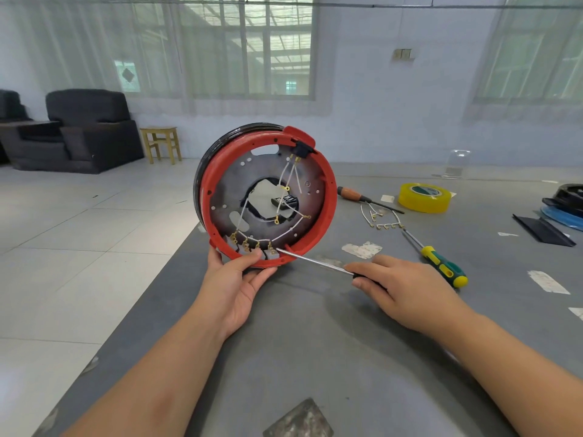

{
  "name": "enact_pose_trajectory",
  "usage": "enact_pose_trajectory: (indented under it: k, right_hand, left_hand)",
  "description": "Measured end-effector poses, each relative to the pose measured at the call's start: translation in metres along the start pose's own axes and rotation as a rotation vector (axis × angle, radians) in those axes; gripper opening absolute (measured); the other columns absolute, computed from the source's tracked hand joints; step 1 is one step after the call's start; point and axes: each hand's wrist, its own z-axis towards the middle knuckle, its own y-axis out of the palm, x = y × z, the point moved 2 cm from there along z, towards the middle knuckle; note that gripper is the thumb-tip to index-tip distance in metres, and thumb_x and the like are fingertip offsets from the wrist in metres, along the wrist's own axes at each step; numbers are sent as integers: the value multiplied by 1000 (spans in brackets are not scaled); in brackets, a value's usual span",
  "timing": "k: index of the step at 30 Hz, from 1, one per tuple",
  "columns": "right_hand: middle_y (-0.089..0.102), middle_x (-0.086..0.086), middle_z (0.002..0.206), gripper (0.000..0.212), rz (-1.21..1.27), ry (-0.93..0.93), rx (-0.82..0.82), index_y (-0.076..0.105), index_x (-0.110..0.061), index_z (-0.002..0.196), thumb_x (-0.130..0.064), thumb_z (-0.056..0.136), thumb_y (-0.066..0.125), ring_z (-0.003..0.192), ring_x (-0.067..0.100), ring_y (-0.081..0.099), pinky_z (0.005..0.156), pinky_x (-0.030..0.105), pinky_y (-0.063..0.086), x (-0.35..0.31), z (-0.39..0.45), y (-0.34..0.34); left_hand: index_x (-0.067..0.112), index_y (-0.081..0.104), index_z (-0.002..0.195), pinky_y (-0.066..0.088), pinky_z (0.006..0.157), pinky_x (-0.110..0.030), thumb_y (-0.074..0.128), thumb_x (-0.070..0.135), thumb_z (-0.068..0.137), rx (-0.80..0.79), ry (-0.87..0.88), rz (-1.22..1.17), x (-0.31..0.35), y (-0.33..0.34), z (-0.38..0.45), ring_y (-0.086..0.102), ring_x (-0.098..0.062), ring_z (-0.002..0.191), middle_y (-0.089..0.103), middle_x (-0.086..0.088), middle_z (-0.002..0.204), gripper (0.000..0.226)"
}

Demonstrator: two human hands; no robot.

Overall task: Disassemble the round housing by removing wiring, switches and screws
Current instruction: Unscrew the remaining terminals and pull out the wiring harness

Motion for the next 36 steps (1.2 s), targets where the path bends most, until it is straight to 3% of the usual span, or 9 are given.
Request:
enact_pose_trajectory:
  k: [4, 9, 14, 21, 24, 27, 36]
  right_hand:
    - [61, -20, 110, 49, -17, -6, 24, 49, -51, 139, -61, 100, 22, 96, 10, 64, 65, 34, 54, 0, 0, -6]
    - [62, -18, 111, 52, 18, -21, -4, 51, -50, 138, -62, 98, 21, 99, 11, 64, 73, 38, 56, 1, 2, -10]
    - [63, -17, 110, 50, 23, -31, -21, 53, -49, 139, -60, 99, 24, 98, 11, 64, 74, 38, 56, 7, 3, -14]
    - [67, -20, 114, 47, 98, -47, -42, 57, -49, 134, -61, 99, 29, 104, 8, 63, 82, 34, 55, 16, 4, -15]
    - [68, -22, 115, 46, 103, -52, -18, 61, -49, 130, -62, 98, 31, 103, 6, 63, 79, 29, 53, 19, 4, -16]
    - [68, -22, 114, 48, 68, -49, -1, 60, -50, 130, -65, 97, 29, 102, 7, 64, 76, 32, 55, 19, 4, -15]
    - [65, -21, 110, 59, -82, -56, 101, 56, -52, 135, -67, 95, 15, 91, 11, 66, 60, 33, 53, 15, 0, -10]
  left_hand:
    - [25, 54, 135, 64, 83, -52, 62, -17, 91, -10, 6, 25, 0, 2, -2, 76, -39, 105, 79, -13, 112, 61]
    - [24, 54, 136, 64, 84, -54, 61, -18, 91, -24, -12, 50, -1, 4, -2, 75, -43, 105, 75, -20, 119, 62]
    - [24, 53, 139, 64, 84, -55, 61, -18, 91, -37, -31, 91, -1, 3, -2, 76, -42, 101, 78, -15, 102, 64]
    - [28, 55, 137, 64, 83, -54, 62, -15, 92, -61, -71, 157, -1, 3, -2, 77, -40, 101, 79, -12, 114, 63]
    - [30, 56, 136, 65, 80, -51, 63, -14, 92, -74, -71, 203, -1, 3, -2, 78, -38, 99, 80, -8, 108, 63]
    - [32, 59, 134, 66, 74, -47, 64, -15, 91, -74, -69, 224, 0, 5, -3, 78, -38, 98, 80, -10, 110, 64]
    - [31, 61, 123, 66, 78, -49, 67, -13, 91, -44, -50, 253, 1, 7, -4, 79, -37, 94, 80, -11, 102, 54]
